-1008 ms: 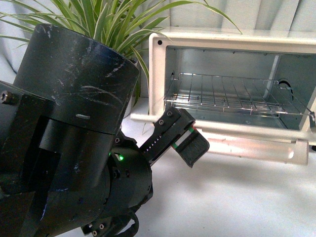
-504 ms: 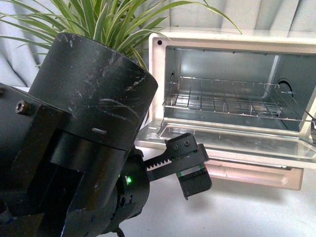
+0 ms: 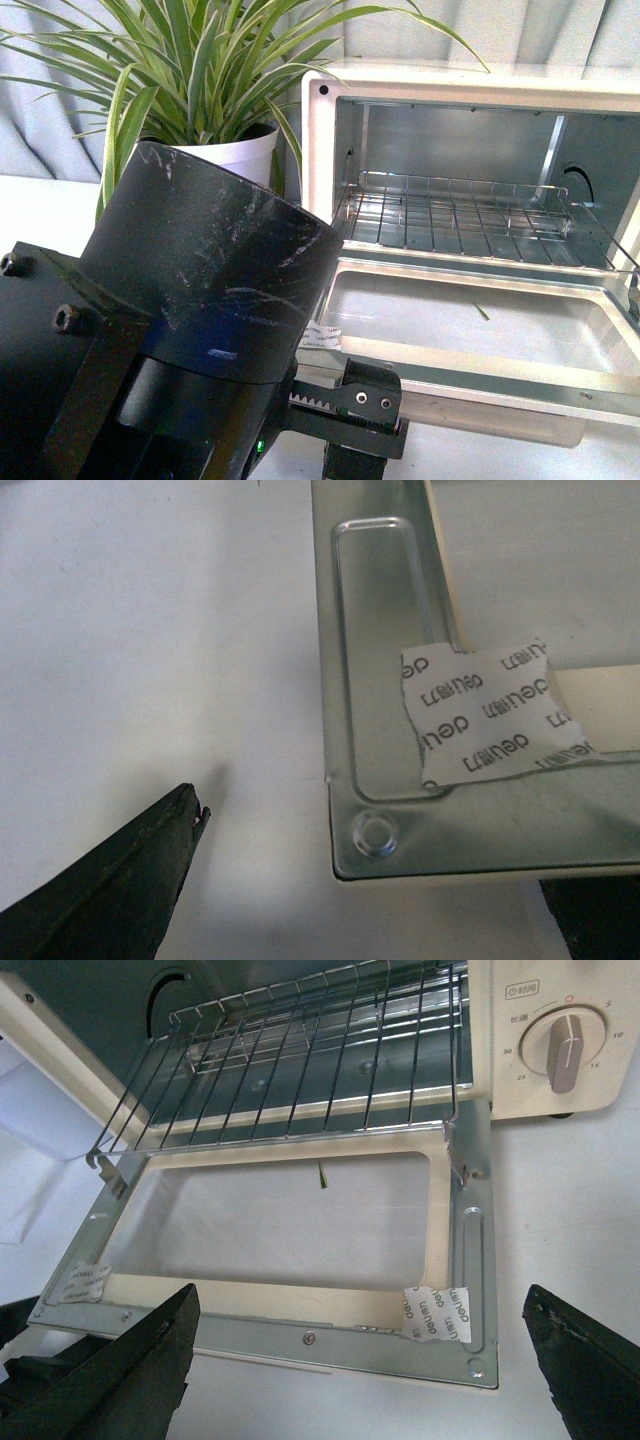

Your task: Open oven

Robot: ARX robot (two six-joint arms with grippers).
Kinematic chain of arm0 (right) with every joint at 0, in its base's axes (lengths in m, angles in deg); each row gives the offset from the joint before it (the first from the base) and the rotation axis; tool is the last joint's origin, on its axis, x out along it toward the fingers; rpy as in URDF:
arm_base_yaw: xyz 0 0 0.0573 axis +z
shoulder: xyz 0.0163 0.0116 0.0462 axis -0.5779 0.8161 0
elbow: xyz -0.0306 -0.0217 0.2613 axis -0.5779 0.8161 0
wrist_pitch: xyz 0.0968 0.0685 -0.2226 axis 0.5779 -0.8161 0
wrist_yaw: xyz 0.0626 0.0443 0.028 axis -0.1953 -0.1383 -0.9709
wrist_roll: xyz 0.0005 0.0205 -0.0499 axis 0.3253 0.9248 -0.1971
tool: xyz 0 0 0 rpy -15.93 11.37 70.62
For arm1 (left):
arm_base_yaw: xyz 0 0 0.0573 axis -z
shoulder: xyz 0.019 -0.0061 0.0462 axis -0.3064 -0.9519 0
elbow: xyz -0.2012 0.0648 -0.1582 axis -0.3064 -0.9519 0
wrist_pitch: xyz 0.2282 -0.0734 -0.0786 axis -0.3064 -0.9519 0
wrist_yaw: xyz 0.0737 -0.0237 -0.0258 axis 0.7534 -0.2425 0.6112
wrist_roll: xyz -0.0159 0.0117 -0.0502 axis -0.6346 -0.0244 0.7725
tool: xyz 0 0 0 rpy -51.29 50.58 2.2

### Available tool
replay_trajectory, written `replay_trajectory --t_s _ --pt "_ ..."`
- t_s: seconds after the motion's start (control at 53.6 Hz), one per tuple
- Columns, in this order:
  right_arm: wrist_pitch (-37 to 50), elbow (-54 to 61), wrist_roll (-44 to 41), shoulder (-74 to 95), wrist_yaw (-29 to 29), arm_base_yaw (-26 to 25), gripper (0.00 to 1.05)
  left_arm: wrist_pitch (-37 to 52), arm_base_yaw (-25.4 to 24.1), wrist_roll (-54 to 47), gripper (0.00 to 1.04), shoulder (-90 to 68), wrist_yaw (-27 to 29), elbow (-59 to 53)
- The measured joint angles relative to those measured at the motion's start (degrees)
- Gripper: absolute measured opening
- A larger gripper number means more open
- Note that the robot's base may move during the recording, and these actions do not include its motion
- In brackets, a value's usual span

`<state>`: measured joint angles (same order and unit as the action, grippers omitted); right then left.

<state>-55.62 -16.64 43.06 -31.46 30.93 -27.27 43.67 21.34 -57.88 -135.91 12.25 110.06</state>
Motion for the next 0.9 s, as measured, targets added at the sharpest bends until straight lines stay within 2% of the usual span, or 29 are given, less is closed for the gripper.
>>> replay_trajectory --t_s 0.168,0.243,0.448,0.766,0.896 --pt "-1.9 0.0 -1.1 -0.3 -1.5 0.0 0.95 0.9 1.4 -9.1 0.98 1.4 0.1 -2.1" --pt "-3.1 0.0 -1.4 -1.5 -2.6 -0.4 0.95 0.5 1.9 -10.9 0.98 3.8 -1.2 -3.7" --pt "-6.6 0.0 -2.3 -6.8 -5.4 -1.7 0.95 0.5 2.5 -14.1 0.98 15.6 -0.2 -10.7" --pt "-14.3 6.3 -1.3 -24.9 -11.1 -5.4 0.95 -1.8 1.6 -10.2 0.98 41.1 0.7 -22.9" --pt "-19.2 8.7 -0.6 -35.4 -12.4 -8.0 0.95 -3.4 -2.0 -8.0 0.98 55.5 0.2 -26.2"
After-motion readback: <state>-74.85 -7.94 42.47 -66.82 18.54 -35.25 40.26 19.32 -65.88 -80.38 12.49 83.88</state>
